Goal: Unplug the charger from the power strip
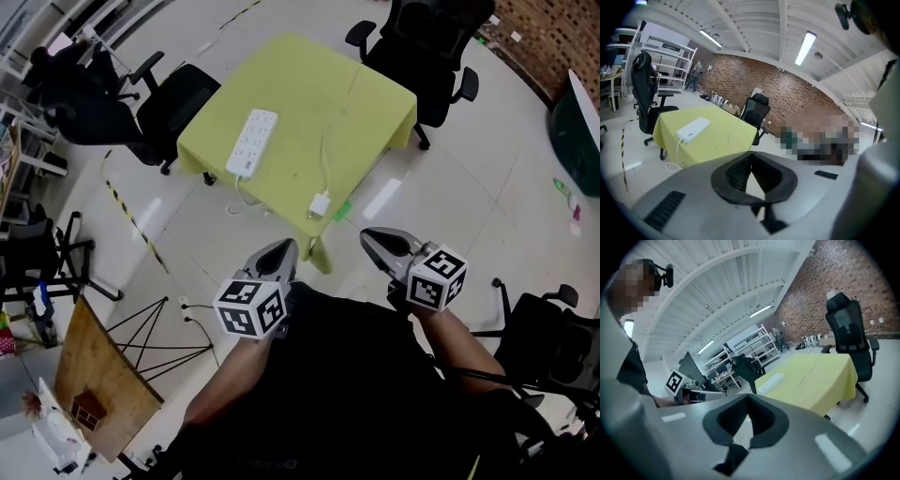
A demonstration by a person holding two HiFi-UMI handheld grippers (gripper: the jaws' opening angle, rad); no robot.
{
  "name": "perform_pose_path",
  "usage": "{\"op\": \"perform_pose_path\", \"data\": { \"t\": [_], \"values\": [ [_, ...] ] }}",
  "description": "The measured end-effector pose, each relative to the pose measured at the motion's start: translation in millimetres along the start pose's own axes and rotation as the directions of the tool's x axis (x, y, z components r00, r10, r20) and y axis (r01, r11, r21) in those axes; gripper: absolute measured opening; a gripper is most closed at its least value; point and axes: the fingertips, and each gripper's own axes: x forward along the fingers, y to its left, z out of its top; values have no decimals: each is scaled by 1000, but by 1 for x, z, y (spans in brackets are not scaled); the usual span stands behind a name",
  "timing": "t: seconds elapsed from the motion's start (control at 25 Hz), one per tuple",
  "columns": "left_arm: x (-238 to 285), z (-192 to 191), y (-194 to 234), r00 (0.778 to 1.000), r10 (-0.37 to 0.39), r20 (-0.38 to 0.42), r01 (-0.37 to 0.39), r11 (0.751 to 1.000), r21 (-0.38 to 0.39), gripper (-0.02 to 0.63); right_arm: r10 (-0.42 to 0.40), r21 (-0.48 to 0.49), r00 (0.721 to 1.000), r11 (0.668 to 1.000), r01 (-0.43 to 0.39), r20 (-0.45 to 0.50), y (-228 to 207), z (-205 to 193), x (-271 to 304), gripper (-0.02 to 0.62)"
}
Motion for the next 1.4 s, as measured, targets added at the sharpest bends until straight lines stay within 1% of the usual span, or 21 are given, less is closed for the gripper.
{"op": "perform_pose_path", "data": {
  "t": [0.12, 0.2, 0.32, 0.44, 0.52, 0.6, 0.72, 0.92, 1.2, 1.4],
  "values": [
    [-1, 14, 8, 1000, -20, 0, 20, 1000, 13, 6, -19, 5, 1000, 1000, 19, 4, 7, 6, 10, 2],
    [-5, 27, 14, 999, -40, 1, 40, 999, 38, 6, -33, 22, 999, 999, 33, 11, 14, 9, 21, 2],
    [-10, 39, 26, 997, -73, -1, 73, 995, 68, 6, -61, 1, 998, 998, 61, 17, 25, 15, 35, 2],
    [-11, 39, 43, 994, -105, -19, 106, 993, 60, 6, -105, 4, 994, 995, 105, 36, 29, 18, 47, 2],
    [-14, 35, 51, 992, -124, -33, 126, 990, 70, 6, -133, 0, 990, 991, 133, 43, 33, 15, 50, 2],
    [-14, 32, 58, 989, -142, -42, 145, 986, 76, 6, -158, -22, 987, 987, 159, 38, 37, 13, 53, 2],
    [-13, 28, 67, 987, -154, -48, 156, 986, 58, 5, -180, -43, 984, 983, 180, 21, 40, 10, 58, 2],
    [-14, 25, 68, 991, -133, -19, 134, 991, 29, 6, -157, -74, 987, 985, 154, -38, 37, 5, 61, 2],
    [-17, 32, 66, 998, -35, 57, 36, 999, -31, 6, -77, -125, 990, 990, 62, -115, 31, 5, 58, 2],
    [-17, 29, 55, 998, 1, 58, 1, 999, -33, 5, -30, -141, 990, 990, 10, -134, 31, 4, 56, 0]
  ]
}}
